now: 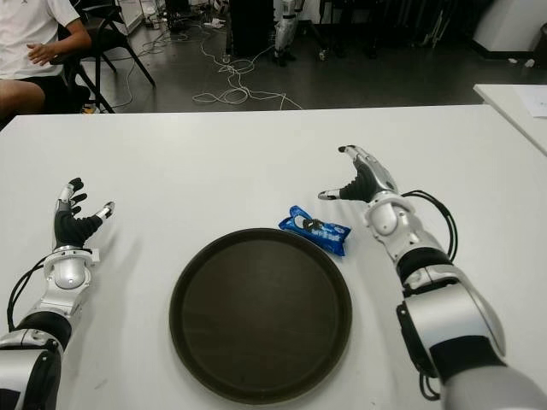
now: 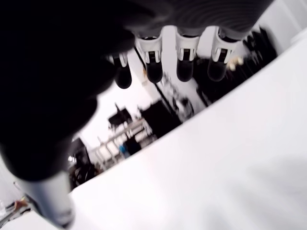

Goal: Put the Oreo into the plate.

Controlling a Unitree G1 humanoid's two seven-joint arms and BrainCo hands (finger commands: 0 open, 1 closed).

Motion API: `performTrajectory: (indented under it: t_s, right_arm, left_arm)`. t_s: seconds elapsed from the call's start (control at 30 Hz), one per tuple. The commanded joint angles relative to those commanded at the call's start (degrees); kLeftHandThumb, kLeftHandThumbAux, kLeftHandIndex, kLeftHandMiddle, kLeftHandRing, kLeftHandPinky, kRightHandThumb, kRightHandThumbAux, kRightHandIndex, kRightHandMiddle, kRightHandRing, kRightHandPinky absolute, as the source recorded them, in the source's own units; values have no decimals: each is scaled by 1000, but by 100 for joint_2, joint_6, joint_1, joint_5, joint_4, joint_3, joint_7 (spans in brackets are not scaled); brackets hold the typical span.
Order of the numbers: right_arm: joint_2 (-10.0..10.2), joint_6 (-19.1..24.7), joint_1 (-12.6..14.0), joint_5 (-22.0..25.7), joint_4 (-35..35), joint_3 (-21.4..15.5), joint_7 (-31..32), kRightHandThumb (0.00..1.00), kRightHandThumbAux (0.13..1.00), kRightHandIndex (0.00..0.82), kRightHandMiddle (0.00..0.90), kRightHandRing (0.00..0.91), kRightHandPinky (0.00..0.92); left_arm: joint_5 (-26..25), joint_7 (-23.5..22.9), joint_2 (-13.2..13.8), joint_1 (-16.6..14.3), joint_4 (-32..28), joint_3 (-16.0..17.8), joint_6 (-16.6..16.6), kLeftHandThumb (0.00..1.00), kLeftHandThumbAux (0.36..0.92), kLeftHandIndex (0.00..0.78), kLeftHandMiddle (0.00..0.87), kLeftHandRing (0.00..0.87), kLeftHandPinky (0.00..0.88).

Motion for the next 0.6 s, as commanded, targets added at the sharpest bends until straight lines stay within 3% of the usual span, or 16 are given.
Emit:
performTrajectory:
  t_s: [0.27,0.6]
  right_arm:
    - [-165,210,-27,-104,-249,136,553,0,788,7,15,0,0]
    - [-501,480,-4,-306,-894,428,1410,0,725,0,2,0,0]
  left_arm:
    - [-35,-43,-12,14,-18,8,-40,3,796,80,121,112,103]
    - [-75,-64,-26,-7,21,38,6,6,786,77,125,112,104]
